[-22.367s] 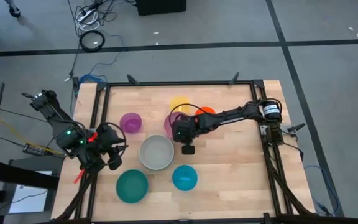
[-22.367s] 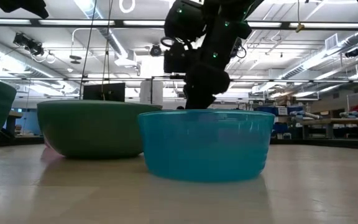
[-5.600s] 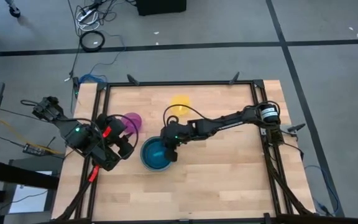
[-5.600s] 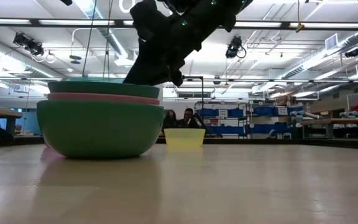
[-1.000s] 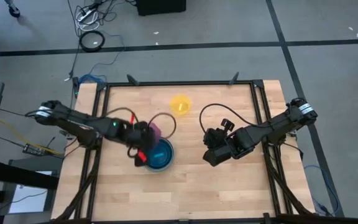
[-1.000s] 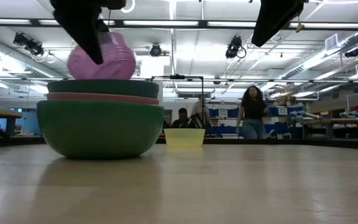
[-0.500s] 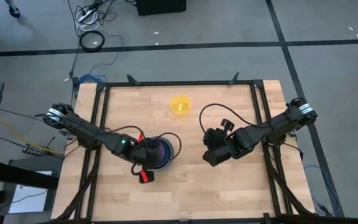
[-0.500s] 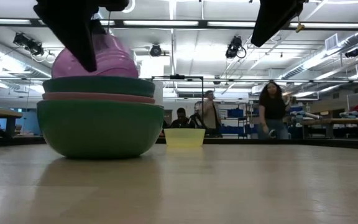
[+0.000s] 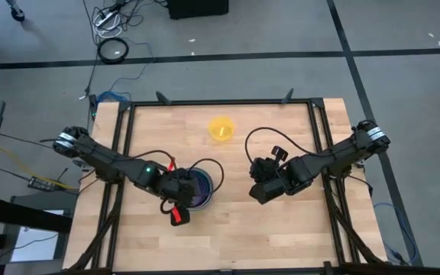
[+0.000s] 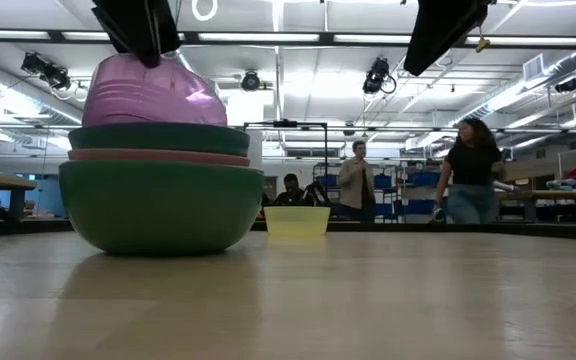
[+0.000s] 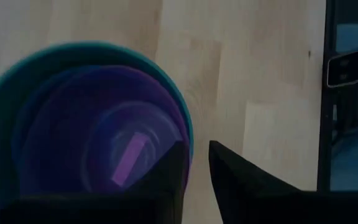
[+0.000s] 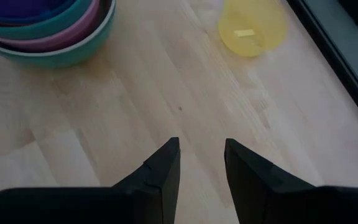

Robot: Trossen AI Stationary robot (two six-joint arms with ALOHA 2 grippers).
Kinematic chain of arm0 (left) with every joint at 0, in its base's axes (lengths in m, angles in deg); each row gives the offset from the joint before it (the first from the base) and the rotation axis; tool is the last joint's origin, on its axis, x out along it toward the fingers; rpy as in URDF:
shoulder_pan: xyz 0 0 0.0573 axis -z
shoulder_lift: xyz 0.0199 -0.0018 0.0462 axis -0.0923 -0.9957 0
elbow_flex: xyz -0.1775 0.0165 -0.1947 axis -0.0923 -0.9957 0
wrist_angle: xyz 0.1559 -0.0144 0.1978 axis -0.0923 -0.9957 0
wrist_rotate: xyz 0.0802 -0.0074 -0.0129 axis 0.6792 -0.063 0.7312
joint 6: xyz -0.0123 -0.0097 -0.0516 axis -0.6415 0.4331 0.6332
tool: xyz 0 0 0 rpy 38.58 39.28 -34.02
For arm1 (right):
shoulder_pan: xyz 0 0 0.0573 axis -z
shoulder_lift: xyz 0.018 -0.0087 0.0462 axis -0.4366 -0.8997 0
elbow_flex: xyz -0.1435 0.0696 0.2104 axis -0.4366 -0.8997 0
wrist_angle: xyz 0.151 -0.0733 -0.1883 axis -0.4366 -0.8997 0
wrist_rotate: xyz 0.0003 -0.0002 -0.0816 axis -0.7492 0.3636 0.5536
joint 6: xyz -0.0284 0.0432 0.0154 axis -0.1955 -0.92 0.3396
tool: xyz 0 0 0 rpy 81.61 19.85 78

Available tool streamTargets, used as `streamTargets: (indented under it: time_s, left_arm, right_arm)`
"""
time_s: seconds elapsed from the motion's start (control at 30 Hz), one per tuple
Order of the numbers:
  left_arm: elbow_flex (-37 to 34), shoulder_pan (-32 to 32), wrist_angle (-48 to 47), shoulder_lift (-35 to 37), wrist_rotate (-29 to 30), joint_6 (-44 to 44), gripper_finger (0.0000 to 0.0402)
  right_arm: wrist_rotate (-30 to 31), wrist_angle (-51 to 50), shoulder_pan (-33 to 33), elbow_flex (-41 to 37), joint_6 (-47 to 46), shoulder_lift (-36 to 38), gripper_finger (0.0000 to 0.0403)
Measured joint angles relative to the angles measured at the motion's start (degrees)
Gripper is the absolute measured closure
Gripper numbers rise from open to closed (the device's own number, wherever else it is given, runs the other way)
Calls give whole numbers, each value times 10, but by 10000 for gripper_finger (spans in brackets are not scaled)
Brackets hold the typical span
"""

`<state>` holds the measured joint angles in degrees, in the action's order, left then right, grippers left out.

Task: Nest bowls inside each other
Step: Stack the purple bowl on top of the blue bowl, then stack the yellow bowl on top of the purple bowl

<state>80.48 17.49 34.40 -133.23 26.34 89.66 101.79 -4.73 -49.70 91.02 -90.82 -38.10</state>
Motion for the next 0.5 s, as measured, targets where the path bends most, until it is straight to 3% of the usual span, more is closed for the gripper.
streamTargets:
  time_s: [0.5]
  left_arm:
    - [3,0,4,0,-1,31,321]
  right_arm:
    - [0,1,3,0,0,0,290]
